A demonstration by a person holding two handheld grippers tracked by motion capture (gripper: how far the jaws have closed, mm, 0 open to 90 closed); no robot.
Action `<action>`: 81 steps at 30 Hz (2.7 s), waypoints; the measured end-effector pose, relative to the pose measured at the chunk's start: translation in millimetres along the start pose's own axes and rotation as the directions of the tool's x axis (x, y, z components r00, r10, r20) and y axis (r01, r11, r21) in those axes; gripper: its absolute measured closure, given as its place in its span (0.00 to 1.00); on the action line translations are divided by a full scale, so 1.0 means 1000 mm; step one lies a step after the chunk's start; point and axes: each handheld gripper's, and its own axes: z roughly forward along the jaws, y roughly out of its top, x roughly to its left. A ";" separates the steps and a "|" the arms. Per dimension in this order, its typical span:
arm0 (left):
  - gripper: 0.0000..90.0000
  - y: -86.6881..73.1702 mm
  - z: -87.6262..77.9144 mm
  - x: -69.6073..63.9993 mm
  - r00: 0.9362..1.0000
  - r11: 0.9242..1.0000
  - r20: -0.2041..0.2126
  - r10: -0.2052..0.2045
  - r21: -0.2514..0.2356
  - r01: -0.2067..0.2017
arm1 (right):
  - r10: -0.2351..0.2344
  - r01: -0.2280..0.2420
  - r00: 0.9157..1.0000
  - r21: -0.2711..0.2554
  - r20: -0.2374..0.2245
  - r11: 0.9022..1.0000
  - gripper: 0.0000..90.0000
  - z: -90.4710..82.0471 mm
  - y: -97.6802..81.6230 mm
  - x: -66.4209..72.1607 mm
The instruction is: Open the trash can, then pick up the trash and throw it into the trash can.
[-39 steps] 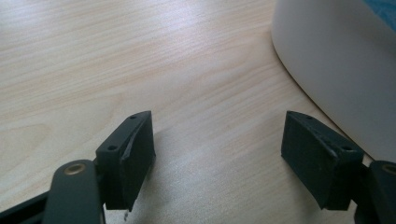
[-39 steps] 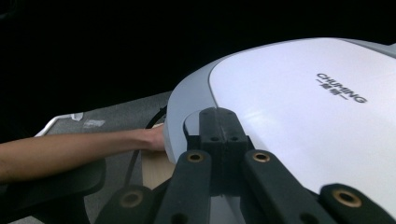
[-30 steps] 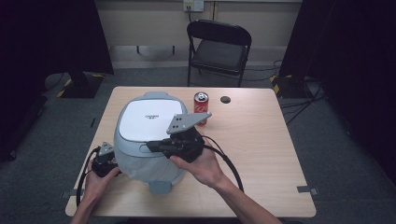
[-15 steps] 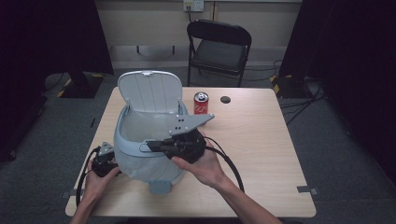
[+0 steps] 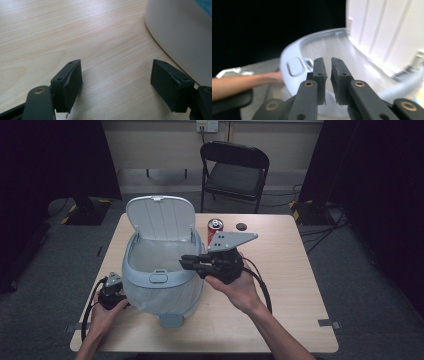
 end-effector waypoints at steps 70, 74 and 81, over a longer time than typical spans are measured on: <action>0.28 0.000 0.000 0.000 1.000 1.000 0.000 -0.001 -0.001 0.001 | 0.174 -0.313 0.838 0.193 0.517 0.930 0.37 0.112 -0.154 -0.214; 0.28 0.000 0.000 0.000 1.000 1.000 0.000 -0.001 -0.001 0.001 | 0.190 -0.325 0.835 0.183 0.517 0.928 0.37 0.096 -0.159 -0.206; 0.28 0.000 0.000 0.000 1.000 1.000 0.000 -0.001 -0.001 0.001 | 0.189 -0.323 0.837 0.187 0.513 0.928 0.37 0.061 -0.175 -0.181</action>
